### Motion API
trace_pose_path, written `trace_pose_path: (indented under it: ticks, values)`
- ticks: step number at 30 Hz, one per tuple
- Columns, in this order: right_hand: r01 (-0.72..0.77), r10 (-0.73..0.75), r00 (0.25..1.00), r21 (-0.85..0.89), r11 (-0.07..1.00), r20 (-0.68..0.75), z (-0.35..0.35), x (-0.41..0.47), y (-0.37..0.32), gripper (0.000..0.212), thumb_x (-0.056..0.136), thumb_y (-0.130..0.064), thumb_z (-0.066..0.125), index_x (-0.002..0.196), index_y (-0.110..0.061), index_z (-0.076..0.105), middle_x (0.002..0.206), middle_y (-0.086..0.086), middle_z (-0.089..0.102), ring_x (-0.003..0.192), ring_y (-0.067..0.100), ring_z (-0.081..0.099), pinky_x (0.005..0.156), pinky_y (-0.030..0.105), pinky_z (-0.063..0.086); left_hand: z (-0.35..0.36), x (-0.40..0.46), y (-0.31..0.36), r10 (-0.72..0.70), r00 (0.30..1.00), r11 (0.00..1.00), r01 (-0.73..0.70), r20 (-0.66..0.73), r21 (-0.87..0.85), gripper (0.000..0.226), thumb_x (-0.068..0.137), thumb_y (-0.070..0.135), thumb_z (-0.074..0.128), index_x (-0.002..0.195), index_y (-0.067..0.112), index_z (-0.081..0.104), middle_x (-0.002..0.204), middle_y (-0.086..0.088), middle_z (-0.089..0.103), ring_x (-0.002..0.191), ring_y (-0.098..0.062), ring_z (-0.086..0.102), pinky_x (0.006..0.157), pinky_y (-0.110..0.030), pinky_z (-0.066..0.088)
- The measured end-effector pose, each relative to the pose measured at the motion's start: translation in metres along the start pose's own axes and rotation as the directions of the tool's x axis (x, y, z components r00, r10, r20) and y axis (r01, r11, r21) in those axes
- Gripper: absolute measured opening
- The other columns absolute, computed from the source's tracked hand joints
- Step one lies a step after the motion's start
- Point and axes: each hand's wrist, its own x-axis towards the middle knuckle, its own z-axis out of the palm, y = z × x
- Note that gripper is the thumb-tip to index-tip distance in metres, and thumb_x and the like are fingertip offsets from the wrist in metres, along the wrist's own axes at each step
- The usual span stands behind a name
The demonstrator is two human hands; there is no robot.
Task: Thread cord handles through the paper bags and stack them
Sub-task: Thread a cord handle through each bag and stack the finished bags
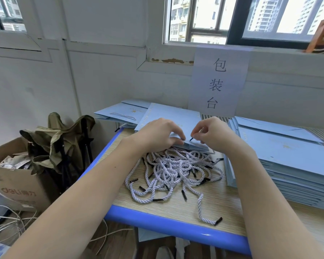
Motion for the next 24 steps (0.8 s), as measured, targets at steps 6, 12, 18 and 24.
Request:
trace_pose_path:
  ticks: [6,12,18,24]
  values:
    - [0.037,-0.038,0.999,-0.097,0.995,-0.013,0.007,0.004,0.0,0.015,0.098,-0.009,0.058,0.091,-0.017,0.069,0.08,-0.003,0.058,0.06,0.011,0.049,0.05,0.022,0.037,-0.002,-0.001,0.002,0.018,0.999,1.0,-0.019,-0.033,-0.008,0.015,0.093,0.033,0.066,0.104,0.032,0.077,0.112,0.008,0.072,0.108,-0.016,0.06,0.095,-0.041,0.047]
    - [0.089,-0.091,0.996,-0.108,0.99,-0.016,0.012,0.006,-0.002,0.015,0.096,-0.009,0.062,0.088,-0.019,0.07,0.079,-0.003,0.06,0.064,0.009,0.051,0.054,0.02,0.038,-0.006,-0.004,0.006,0.032,0.997,0.999,-0.031,-0.068,0.011,0.016,0.096,0.032,0.064,0.105,0.03,0.077,0.108,0.007,0.073,0.1,-0.016,0.06,0.09,-0.039,0.048]
    - [0.109,-0.11,0.987,-0.016,0.994,-0.113,0.006,0.004,0.0,0.01,0.089,-0.013,0.071,0.087,-0.022,0.07,0.076,-0.006,0.064,0.065,0.009,0.055,0.061,0.023,0.045,-0.005,-0.006,0.006,0.054,0.99,0.998,-0.05,-0.13,0.035,0.018,0.097,0.035,0.062,0.107,0.032,0.076,0.103,0.008,0.074,0.088,-0.015,0.058,0.083,-0.037,0.049]
    - [0.124,-0.121,0.989,0.031,0.992,-0.085,-0.002,0.0,-0.004,0.01,0.092,-0.024,0.067,0.09,-0.021,0.076,0.085,-0.003,0.071,0.081,0.017,0.065,0.072,0.028,0.052,0.0,0.0,0.002,0.217,0.893,0.969,-0.149,-0.394,0.196,0.019,0.091,0.034,0.064,0.089,0.02,0.076,0.081,0.004,0.073,0.086,-0.025,0.06,0.081,-0.043,0.045]
